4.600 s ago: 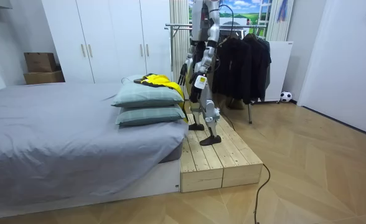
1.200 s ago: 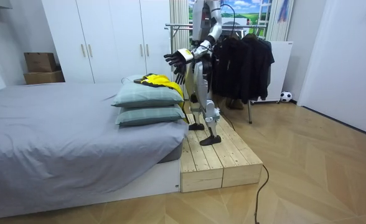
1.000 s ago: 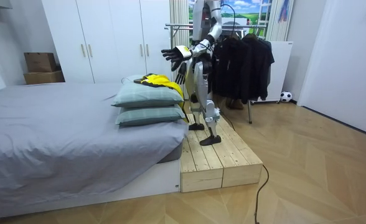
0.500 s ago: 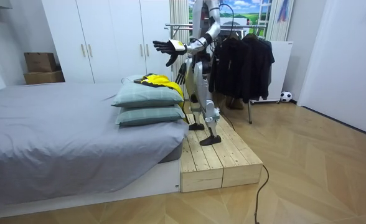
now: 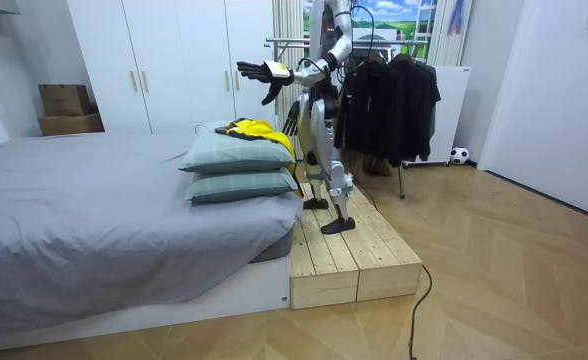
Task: Hang clothes
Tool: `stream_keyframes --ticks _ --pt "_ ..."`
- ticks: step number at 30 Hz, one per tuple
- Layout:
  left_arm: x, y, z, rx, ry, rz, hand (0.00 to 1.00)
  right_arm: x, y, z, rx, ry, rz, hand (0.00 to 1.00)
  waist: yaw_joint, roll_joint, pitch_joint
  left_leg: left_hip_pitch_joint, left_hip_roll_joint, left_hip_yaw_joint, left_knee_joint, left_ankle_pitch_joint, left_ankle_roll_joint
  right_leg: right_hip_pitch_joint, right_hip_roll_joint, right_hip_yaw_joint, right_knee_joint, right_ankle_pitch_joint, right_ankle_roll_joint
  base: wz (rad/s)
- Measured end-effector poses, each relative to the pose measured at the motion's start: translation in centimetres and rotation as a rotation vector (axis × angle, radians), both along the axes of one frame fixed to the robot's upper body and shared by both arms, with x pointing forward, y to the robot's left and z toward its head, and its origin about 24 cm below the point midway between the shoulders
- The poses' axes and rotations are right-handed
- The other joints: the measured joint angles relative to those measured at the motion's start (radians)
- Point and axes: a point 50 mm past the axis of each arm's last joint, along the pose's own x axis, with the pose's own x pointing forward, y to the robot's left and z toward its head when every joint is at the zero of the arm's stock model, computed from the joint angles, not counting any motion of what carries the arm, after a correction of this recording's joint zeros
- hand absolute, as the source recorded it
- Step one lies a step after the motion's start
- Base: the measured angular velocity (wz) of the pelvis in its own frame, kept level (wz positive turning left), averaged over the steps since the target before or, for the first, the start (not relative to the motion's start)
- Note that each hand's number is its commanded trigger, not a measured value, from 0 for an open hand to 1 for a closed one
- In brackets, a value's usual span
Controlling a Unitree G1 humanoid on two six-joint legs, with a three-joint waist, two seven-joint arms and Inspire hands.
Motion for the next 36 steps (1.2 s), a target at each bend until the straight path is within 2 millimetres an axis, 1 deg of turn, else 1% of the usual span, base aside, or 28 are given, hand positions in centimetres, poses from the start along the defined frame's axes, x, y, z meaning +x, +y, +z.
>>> stream_keyframes --ticks 5,13,17,18,20,24,27,34,36 --pt "0.0 0.0 0.0 0.000 0.000 0.000 0.00 0.0 0.0 0.0 -0.001 0.000 -0.001 0.00 0.000 0.000 0.0000 0.001 0.000 0.000 0.000 0.000 0.000 0.000 0.000 0.002 0.000 0.000 0.000 0.00" --pt "0.1 -1.1 -0.4 -0.005 0.037 -0.051 0.00 0.1 -0.1 0.0 -0.005 -0.002 -0.005 0.00 -0.005 0.016 0.0025 0.003 0.000 0.000 0.000 0.000 0.000 0.002 0.000 0.003 0.001 0.002 0.000 0.00" --pt "0.2 -1.7 -0.7 0.038 0.074 -0.103 0.00 0.2 -0.3 0.1 -0.009 -0.007 -0.015 0.00 -0.019 0.028 0.0001 0.006 0.000 0.000 0.000 0.000 0.000 0.005 -0.001 0.003 0.003 0.002 0.000 0.00" --pt "0.3 -1.8 -0.7 0.050 0.087 -0.120 0.00 0.3 -0.3 0.1 -0.010 -0.010 -0.014 0.00 -0.027 0.032 0.0009 0.006 0.000 0.000 0.000 0.000 0.000 0.005 -0.001 0.003 0.003 0.002 0.000 0.00" --pt "0.4 -2.2 -0.8 0.058 0.098 -0.146 0.00 0.4 -0.3 0.1 -0.012 -0.011 -0.014 0.00 -0.033 0.035 0.0016 0.006 0.000 0.000 0.000 0.000 0.000 0.004 0.000 0.003 0.004 0.002 0.000 0.00" --pt "1.2 -2.7 -0.5 0.095 0.097 -0.194 0.00 0.4 -0.3 0.1 -0.013 -0.010 -0.010 0.00 -0.035 0.033 0.0031 0.006 0.000 0.003 0.001 0.000 0.000 0.003 0.001 0.006 0.004 0.002 0.000 0.00" --pt "1.5 -2.7 -0.4 0.117 0.112 -0.207 0.00 0.5 -0.3 0.1 -0.013 -0.010 -0.009 0.00 -0.036 0.031 0.0036 0.006 0.000 0.006 0.001 0.000 0.000 0.002 0.001 0.009 0.004 0.002 0.000 -0.01" --pt "1.5 -2.6 -0.6 0.150 0.131 -0.201 0.00 0.4 -0.3 0.1 -0.012 -0.010 -0.015 0.00 -0.038 0.030 0.0043 0.007 0.000 0.012 0.000 0.000 0.000 0.001 0.002 0.014 0.001 0.002 0.000 -0.02" --pt "1.4 -2.6 -0.6 0.161 0.137 -0.204 0.00 0.5 -0.4 0.1 -0.013 -0.011 -0.017 0.00 -0.043 0.030 0.0043 0.006 0.000 0.012 0.000 0.000 0.000 0.002 0.002 0.014 0.000 0.002 0.000 0.00"
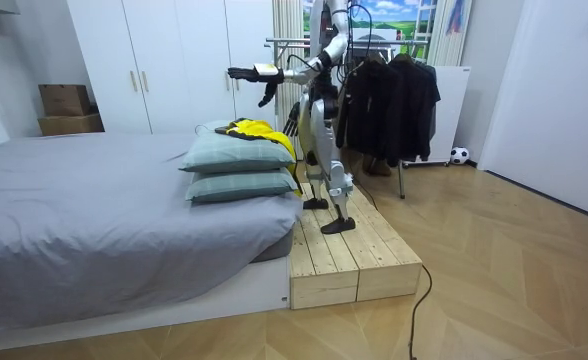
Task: Hang clothes
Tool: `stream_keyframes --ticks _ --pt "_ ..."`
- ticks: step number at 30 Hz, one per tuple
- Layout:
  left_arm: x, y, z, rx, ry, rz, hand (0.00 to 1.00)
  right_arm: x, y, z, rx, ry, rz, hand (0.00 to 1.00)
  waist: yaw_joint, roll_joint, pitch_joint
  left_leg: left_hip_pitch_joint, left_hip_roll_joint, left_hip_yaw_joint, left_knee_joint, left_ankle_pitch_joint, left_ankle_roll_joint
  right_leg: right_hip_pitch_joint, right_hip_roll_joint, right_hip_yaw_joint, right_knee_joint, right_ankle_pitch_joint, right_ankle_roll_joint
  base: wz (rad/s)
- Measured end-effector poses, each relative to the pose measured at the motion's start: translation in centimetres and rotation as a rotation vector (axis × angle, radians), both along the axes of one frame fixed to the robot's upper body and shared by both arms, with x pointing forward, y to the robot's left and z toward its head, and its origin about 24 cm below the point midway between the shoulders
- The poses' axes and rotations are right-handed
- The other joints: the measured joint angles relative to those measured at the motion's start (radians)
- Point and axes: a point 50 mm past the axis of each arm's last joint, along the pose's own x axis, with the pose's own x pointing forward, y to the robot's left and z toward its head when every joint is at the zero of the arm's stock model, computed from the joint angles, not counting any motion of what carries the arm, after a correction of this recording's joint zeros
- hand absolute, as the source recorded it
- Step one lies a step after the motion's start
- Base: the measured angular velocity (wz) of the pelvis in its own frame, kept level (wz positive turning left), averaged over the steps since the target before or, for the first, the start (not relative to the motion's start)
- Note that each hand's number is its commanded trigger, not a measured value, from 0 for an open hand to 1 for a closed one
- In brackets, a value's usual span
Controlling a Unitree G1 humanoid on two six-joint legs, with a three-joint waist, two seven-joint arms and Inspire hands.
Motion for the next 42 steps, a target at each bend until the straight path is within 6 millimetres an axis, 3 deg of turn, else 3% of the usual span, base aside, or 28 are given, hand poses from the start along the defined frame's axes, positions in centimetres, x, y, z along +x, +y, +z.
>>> stream_keyframes --ticks 5,23,32,42 --pt "-0.2 0.2 -0.4 0.014 0.024 0.009 0.00 0.2 0.0 0.0 0.000 -0.003 0.001 0.00 -0.015 0.000 -0.0002 0.000 0.000 0.000 0.000 0.000 0.000 0.000 0.002 0.007 -0.001 0.000 0.000 0.00" --pt "-0.8 0.9 -2.0 0.075 0.163 0.022 0.00 0.5 -0.1 0.1 -0.021 -0.003 0.055 0.00 -0.017 0.000 -0.0006 0.000 0.000 0.001 -0.001 0.000 0.000 -0.002 0.002 0.009 -0.001 0.001 -0.001 0.00" --pt "-0.9 1.0 -2.3 0.077 0.207 0.028 0.00 0.4 -0.2 0.1 -0.020 -0.003 0.043 0.00 -0.019 -0.001 -0.0012 0.010 0.000 0.031 -0.001 0.000 0.000 -0.004 0.005 0.033 -0.001 0.006 -0.001 -0.08" --pt "-0.5 1.0 -2.2 0.116 0.231 0.015 0.00 0.3 -0.5 0.1 -0.026 -0.003 -0.014 0.00 -0.045 0.001 -0.0015 0.010 0.001 0.043 -0.001 0.000 0.000 -0.006 0.005 0.038 -0.001 0.007 -0.001 -0.01"
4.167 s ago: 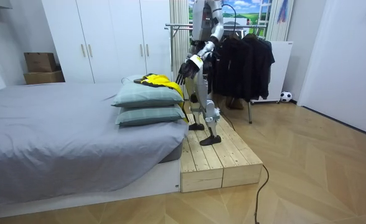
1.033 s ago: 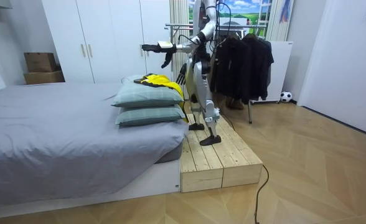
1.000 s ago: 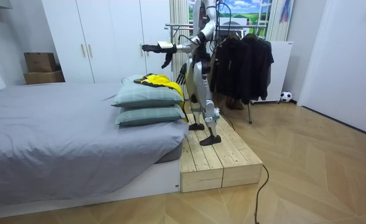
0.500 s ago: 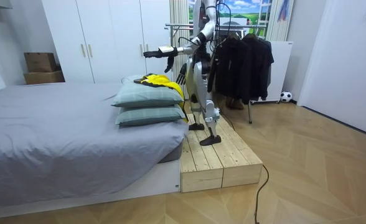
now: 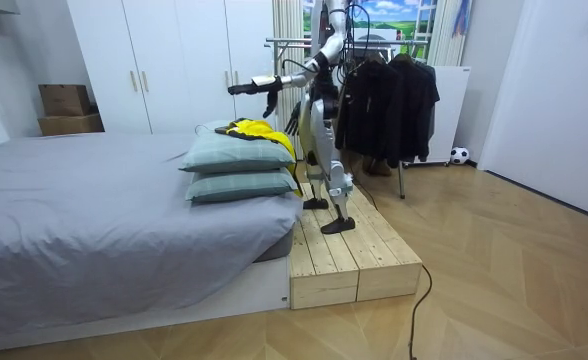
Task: Hang clothes
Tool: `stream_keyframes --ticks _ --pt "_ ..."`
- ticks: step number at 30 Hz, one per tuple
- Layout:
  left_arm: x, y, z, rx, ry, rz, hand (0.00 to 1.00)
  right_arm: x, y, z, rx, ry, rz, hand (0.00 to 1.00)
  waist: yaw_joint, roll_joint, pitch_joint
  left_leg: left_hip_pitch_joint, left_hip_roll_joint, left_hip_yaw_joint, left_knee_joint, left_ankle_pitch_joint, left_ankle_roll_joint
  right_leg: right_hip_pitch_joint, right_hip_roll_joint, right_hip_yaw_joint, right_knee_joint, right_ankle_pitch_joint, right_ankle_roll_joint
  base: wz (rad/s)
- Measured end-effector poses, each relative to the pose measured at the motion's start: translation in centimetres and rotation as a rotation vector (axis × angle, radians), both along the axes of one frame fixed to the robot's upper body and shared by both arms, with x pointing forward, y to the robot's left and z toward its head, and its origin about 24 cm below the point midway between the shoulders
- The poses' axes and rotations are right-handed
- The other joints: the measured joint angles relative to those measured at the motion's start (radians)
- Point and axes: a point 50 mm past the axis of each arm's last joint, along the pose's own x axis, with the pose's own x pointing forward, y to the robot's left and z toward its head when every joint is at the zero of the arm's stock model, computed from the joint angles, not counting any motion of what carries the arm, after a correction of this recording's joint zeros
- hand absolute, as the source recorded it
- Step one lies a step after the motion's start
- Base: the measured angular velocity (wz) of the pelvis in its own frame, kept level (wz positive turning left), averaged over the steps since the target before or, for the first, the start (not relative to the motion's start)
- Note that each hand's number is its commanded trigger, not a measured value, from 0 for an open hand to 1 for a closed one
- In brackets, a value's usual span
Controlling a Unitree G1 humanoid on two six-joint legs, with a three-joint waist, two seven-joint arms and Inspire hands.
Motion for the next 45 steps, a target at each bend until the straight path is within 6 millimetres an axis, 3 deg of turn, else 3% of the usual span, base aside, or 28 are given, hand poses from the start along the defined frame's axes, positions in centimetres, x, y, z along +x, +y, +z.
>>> stream_keyframes --ticks 9,16,21,32,38,45 --pt "2.0 -0.4 1.1 0.025 -0.041 -0.013 0.00 -0.2 -0.2 0.0 -0.024 0.012 -0.021 0.00 -0.010 0.003 -0.0035 -0.018 0.000 0.000 0.000 0.000 0.000 -0.019 0.000 0.000 0.002 0.005 -0.001 0.00" --pt "2.4 -0.8 1.2 0.069 -0.024 -0.039 0.00 -0.9 -1.3 0.1 -0.063 0.042 -0.075 0.00 -0.032 0.007 -0.0033 -0.019 0.000 0.001 0.000 0.000 0.000 -0.022 0.000 0.005 0.003 0.005 -0.001 0.00" --pt "2.2 -0.7 0.6 0.067 0.027 -0.029 0.00 -1.1 -1.5 0.1 -0.072 0.050 -0.088 0.00 -0.050 0.006 -0.0005 -0.020 0.000 0.001 0.000 0.000 0.000 -0.024 0.000 0.008 0.002 0.005 -0.001 -0.01" --pt "3.1 -0.8 0.4 0.063 0.049 -0.030 0.00 -1.7 -1.6 -0.1 -0.065 0.073 -0.152 0.00 -0.052 0.002 0.0022 -0.027 0.000 0.001 0.000 0.000 0.000 -0.031 0.000 0.009 0.001 0.006 -0.001 0.00" --pt "3.4 -0.8 0.2 0.053 0.056 -0.031 0.00 -1.1 -1.5 -0.1 -0.059 0.062 -0.138 0.00 -0.050 -0.001 0.0025 -0.050 0.000 0.008 0.002 0.000 0.000 -0.066 0.001 0.018 0.016 0.008 -0.003 -0.04" --pt "2.4 -0.5 -1.3 0.025 0.139 -0.005 0.00 -0.3 -1.2 0.0 -0.059 0.051 -0.105 0.00 -0.049 -0.017 0.0050 -0.065 0.000 0.028 0.003 0.000 0.000 -0.094 0.004 0.041 0.021 0.011 -0.005 -0.10"
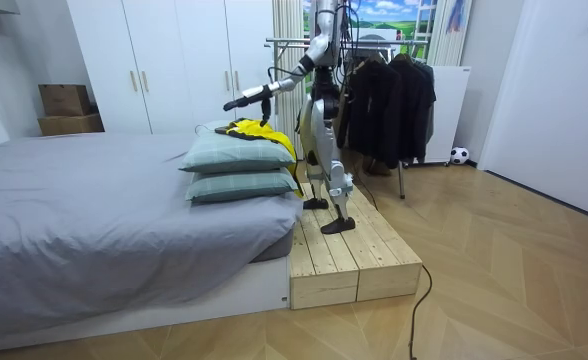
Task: Hang clothes
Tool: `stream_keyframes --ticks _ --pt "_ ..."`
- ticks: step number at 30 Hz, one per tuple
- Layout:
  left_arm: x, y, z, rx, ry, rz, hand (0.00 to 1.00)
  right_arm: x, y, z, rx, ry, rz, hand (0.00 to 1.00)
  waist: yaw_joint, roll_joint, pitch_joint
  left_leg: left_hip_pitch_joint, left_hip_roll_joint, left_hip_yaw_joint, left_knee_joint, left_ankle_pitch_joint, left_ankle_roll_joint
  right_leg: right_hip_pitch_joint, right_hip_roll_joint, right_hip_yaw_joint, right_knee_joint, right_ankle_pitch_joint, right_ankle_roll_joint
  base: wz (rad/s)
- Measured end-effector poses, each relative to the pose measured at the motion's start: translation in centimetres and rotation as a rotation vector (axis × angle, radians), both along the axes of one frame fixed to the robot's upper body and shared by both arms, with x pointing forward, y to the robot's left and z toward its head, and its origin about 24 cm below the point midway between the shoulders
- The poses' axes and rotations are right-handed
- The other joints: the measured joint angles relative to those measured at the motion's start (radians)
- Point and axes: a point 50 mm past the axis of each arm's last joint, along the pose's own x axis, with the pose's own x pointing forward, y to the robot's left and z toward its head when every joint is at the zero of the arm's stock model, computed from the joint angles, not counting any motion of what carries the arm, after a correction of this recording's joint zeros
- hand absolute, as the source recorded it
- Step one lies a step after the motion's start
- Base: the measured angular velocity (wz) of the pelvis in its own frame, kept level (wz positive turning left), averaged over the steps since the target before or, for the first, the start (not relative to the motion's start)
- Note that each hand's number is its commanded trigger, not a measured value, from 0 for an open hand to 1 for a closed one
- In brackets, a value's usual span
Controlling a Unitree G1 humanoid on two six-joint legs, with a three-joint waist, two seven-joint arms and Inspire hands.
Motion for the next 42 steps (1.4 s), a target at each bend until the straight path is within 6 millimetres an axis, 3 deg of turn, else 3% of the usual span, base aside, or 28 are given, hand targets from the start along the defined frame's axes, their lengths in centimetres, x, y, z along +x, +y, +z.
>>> stream_keyframes --ticks 12,25,33,42 --pt "0.8 -0.1 0.1 -0.042 -0.006 0.017 0.00 0.2 0.0 -0.1 0.000 0.008 -0.004 0.00 0.001 -0.004 0.0003 -0.015 0.000 0.018 0.000 0.000 0.000 -0.024 0.001 0.010 0.006 0.001 0.000 -0.03" --pt "-0.2 0.3 -0.9 -0.096 0.035 0.060 0.00 0.3 0.0 0.0 -0.001 0.004 -0.001 0.00 0.003 -0.006 -0.0009 -0.016 0.000 0.022 0.000 0.000 0.000 -0.038 0.003 0.029 0.021 0.002 0.000 -0.02" --pt "1.3 0.2 -0.3 -0.107 0.003 0.060 0.00 0.5 0.0 0.0 -0.030 0.004 -0.005 0.00 0.005 -0.012 -0.0001 -0.033 -0.001 0.025 0.003 0.000 0.000 -0.061 0.002 0.035 0.032 0.001 0.000 -0.01" --pt "1.2 0.4 -0.4 -0.127 0.000 0.090 0.00 0.2 -0.1 -0.1 -0.035 0.015 -0.011 0.00 0.004 -0.014 -0.0003 -0.049 -0.001 0.027 0.018 0.000 0.000 -0.076 0.003 0.041 0.040 0.004 -0.004 0.00"
